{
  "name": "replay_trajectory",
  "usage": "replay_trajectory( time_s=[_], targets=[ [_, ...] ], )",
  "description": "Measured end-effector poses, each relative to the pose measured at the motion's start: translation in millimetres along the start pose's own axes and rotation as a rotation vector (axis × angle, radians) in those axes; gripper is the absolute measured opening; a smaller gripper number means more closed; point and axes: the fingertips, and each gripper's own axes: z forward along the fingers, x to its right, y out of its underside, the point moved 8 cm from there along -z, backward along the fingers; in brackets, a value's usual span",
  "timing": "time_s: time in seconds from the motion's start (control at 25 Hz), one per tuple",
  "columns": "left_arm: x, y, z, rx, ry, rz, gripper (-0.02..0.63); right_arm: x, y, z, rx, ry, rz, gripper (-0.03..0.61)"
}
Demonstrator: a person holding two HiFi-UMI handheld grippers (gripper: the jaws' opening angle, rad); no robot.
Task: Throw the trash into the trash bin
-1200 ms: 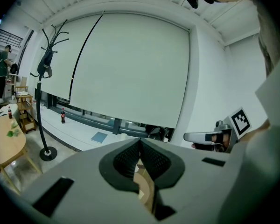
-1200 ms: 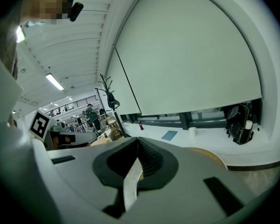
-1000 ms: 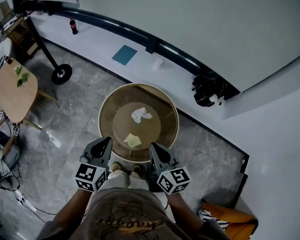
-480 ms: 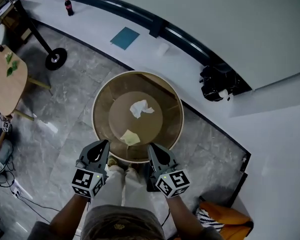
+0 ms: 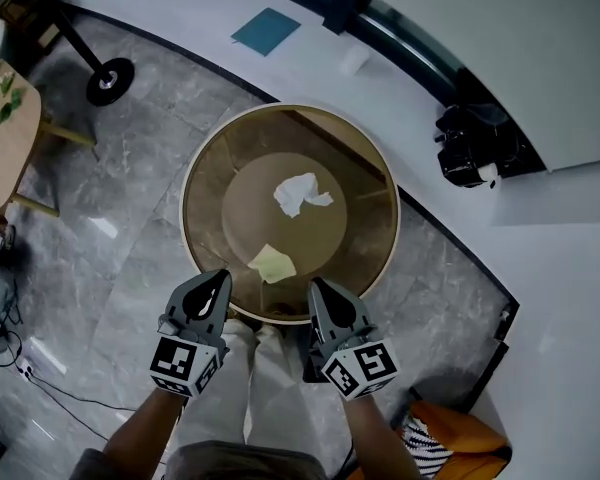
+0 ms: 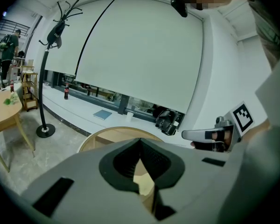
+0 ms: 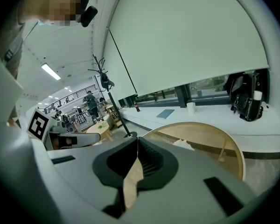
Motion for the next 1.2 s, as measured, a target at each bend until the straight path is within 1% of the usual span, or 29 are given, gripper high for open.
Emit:
replay_trajectory(
  time_s=[0.24, 0.4, 0.56, 0.6, 0.64, 0.8, 0.84, 1.0, 1.2],
  targets=[
    [-5.1, 36.0, 8.0, -0.021, -0.007, -0.012, 0.018, 11.6, 27.1, 12.8, -0.02, 0.016, -0.029, 0.019],
    [-5.8, 45.7, 7.6, -0.043, -0.003, -0.018, 0.018, 14.0, 41.2, 13.9, -0.057, 0.015, -0.01, 0.02],
    [-0.6, 49.9, 8.7, -0.066, 0.024, -0.016, 0.018, 15.1, 46.8, 12.7, -0.076, 0.006, -0.005, 0.023],
    [-0.2, 50.5, 9.5, -0.07, 0.029, -0.014, 0.018, 15.3, 48.2, 14.0, -0.079, 0.004, -0.002, 0.045],
    [0.0, 51.0, 10.7, -0.072, 0.033, -0.012, 0.018, 15.6, 49.7, 15.6, -0.082, 0.003, 0.0, 0.096],
    [2.1, 52.1, 17.6, -0.077, 0.051, -0.015, 0.018, 14.7, 58.3, 21.5, -0.1, 0.007, -0.01, 0.237],
    [2.9, 51.4, 19.0, -0.076, 0.057, -0.014, 0.018, 13.2, 60.7, 23.0, -0.107, 0.002, -0.014, 0.264],
    [5.4, 47.2, 23.8, -0.067, 0.079, -0.01, 0.018, 7.7, 67.7, 29.0, -0.126, -0.016, -0.01, 0.275],
    [2.5, 45.8, 25.8, -0.066, 0.088, -0.004, 0.018, 10.3, 78.1, 37.0, -0.149, -0.003, 0.004, 0.273]
  ],
)
